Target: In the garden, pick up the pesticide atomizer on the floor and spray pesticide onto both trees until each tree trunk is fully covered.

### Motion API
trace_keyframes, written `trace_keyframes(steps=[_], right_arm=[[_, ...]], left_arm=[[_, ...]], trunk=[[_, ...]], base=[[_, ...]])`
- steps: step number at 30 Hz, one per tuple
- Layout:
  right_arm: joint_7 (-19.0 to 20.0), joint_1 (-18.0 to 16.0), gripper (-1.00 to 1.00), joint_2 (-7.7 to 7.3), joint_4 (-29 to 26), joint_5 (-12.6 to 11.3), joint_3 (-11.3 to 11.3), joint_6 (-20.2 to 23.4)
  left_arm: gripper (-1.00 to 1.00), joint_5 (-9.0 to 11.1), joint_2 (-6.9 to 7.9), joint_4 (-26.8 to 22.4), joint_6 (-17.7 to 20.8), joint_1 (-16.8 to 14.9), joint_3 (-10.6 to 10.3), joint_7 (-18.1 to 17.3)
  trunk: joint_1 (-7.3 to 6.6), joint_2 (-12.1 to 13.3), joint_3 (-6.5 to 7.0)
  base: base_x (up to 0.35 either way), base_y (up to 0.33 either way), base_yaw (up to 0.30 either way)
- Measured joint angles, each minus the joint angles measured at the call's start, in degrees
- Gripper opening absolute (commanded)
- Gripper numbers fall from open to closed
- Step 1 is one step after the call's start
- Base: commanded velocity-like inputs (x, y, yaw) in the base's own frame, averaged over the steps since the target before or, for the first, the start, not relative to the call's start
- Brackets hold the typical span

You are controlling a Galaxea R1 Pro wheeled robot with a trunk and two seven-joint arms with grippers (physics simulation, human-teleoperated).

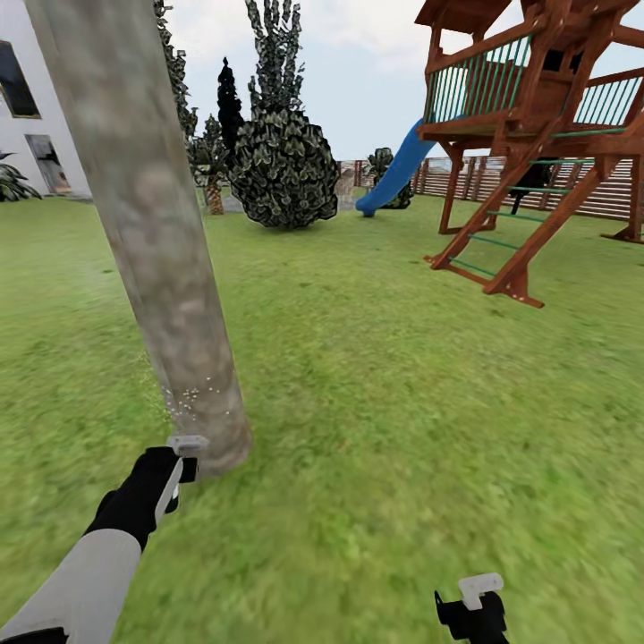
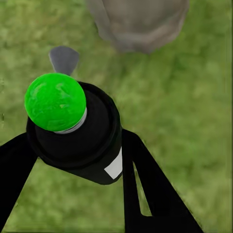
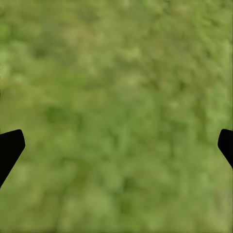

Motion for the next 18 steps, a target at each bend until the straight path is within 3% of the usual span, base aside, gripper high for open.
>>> trace_keyframes(steps=[5,9,13,18], right_arm=[[0.03,-0.01,1.00,0.02,0.01,0.00,-0.01,0.00],[0.03,-0.01,1.00,0.16,0.01,-0.02,0.00,0.00],[0.01,0.00,1.00,0.08,0.01,0.00,0.00,-0.02],[-0.05,0.00,1.00,0.08,0.01,-0.03,0.01,-0.02]], left_arm=[[-1.00,0.02,3.81,0.05,-2.80,2.21,0.21,-0.01],[-1.00,0.84,3.49,0.01,-4.15,2.36,0.08,-0.01],[-1.00,0.82,3.33,0.54,-8.49,2.41,0.02,-0.08],[-1.00,0.46,2.13,0.66,-8.95,2.38,-0.11,-0.46]], trunk=[[0.00,0.00,0.00],[0.00,0.00,0.00],[0.00,0.00,0.00],[0.02,0.00,0.00]], base=[[0.000,0.000,0.068],[0.045,-0.041,0.162],[0.075,-0.241,0.007],[-0.125,-0.269,0.000]])
